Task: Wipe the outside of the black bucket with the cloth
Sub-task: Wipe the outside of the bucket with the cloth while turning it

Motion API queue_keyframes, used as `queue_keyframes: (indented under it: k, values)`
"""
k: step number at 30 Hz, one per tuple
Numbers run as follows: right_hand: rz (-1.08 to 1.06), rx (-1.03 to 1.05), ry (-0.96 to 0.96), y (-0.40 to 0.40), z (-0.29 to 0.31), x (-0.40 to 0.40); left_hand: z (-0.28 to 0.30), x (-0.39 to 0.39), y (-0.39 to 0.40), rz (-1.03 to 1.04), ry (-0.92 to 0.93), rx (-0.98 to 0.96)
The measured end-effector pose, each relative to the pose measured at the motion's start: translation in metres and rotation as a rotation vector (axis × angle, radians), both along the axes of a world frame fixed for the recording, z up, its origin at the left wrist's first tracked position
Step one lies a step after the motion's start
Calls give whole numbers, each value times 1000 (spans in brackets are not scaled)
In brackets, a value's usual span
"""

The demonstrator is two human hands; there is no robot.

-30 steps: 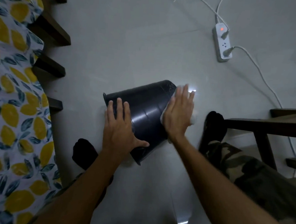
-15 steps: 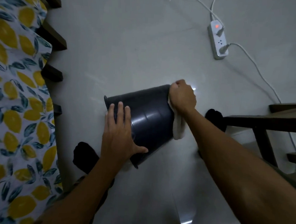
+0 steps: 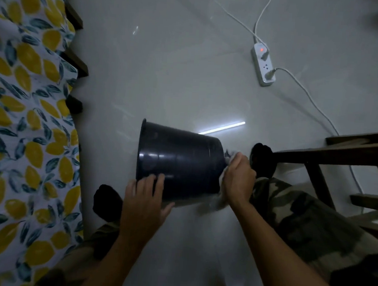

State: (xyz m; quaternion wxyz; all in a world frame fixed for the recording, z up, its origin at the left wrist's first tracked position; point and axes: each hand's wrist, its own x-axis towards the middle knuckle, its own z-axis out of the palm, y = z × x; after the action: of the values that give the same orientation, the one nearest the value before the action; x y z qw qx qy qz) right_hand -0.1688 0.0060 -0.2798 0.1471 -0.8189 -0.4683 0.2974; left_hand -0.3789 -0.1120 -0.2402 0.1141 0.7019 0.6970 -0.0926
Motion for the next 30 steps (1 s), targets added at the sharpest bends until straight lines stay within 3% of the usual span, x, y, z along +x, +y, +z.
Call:
queue_keyframes:
  k: [3,7,11,13,14,15,23,30]
  values:
    - [28,138,-33,-20,21,-3,10,-1,3,28,-47,89]
    - [272,295,3,-57,37,-28,13,-3,19,75,-26,-88]
    - [451,99,257,-98,6,-60,-5,-8,22,131,-2,-206]
    - [907,272,22,-110,-16,-68,-15,-13,21,98,15,-214]
    - [1067,312,-93,-108,-25,-69,-18,-15,21,81,25,-223]
    - [1096,311,-112,-102,-31,-71,-22,-17,21,60,37,-229]
    - [703,137,-123,-9,-36,-81,-24,-19,17,138,-34,-221]
    - [500,-544,-92,54,-61,12,-11,-12,18,205,-53,-205]
